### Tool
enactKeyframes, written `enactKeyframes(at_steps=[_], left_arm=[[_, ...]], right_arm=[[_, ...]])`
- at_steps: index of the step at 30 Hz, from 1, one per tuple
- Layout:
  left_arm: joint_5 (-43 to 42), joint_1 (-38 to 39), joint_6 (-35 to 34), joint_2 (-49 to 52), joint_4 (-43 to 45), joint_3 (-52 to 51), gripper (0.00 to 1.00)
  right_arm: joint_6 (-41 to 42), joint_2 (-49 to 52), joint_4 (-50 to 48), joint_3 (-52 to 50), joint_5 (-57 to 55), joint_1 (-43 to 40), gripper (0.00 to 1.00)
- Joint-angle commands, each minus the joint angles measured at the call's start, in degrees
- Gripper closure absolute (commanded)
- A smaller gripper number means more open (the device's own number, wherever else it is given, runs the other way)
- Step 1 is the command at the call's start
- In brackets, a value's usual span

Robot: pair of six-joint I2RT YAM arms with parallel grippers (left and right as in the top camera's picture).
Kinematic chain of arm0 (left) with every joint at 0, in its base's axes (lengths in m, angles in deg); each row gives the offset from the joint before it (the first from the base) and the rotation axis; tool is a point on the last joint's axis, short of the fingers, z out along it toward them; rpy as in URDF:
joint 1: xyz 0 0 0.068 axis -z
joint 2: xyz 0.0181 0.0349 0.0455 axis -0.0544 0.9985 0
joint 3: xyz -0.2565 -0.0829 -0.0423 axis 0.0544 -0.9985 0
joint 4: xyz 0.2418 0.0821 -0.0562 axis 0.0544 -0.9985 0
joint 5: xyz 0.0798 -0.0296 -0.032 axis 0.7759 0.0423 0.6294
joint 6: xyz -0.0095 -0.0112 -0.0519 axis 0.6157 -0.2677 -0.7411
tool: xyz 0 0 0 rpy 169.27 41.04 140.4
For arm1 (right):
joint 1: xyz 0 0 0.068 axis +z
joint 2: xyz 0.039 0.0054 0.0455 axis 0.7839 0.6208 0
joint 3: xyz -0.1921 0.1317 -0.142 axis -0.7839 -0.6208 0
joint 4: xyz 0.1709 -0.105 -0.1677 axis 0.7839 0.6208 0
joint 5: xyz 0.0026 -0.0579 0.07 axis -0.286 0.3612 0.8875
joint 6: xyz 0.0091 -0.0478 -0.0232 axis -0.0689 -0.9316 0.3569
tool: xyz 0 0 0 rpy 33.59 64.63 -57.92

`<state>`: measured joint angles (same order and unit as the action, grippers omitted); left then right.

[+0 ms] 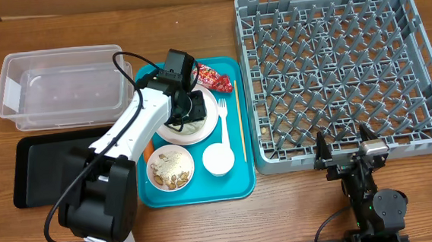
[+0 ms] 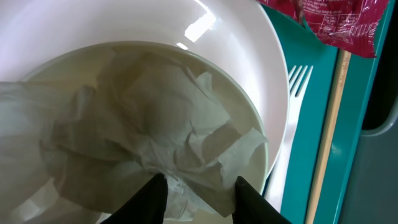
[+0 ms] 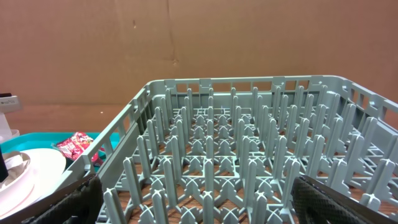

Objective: Sort waste into correct bins and load items into the dishwasher
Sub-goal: 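Lower the left gripper and grasp the crumpled tissue on the plate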

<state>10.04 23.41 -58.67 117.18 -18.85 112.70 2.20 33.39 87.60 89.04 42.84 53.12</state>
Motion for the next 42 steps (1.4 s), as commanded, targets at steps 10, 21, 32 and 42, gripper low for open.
enactKeyframes(at_steps=[10, 21, 32, 42], left_arm=[[-0.2, 0.8, 0.0, 0.3, 0.2, 0.1, 0.91], [-0.1, 0.8, 0.0, 0.3, 0.3, 0.1, 0.96], [-1.9, 0.8, 2.5, 0.0, 0.1, 1.5, 0.96], [-2.7, 0.8, 3.8, -4.1, -2.3, 6.8, 0.96]], right_arm=[[-0.1, -0.7, -0.3, -0.6, -0.1, 0.0, 0.0], [-0.1, -0.7, -0.2, -0.6, -0.1, 0.0, 0.0], [-0.1, -0.7, -0.2, -0.6, -0.1, 0.0, 0.0], [-0.1, -0.7, -0.3, -0.6, -0.1, 0.0, 0.0]])
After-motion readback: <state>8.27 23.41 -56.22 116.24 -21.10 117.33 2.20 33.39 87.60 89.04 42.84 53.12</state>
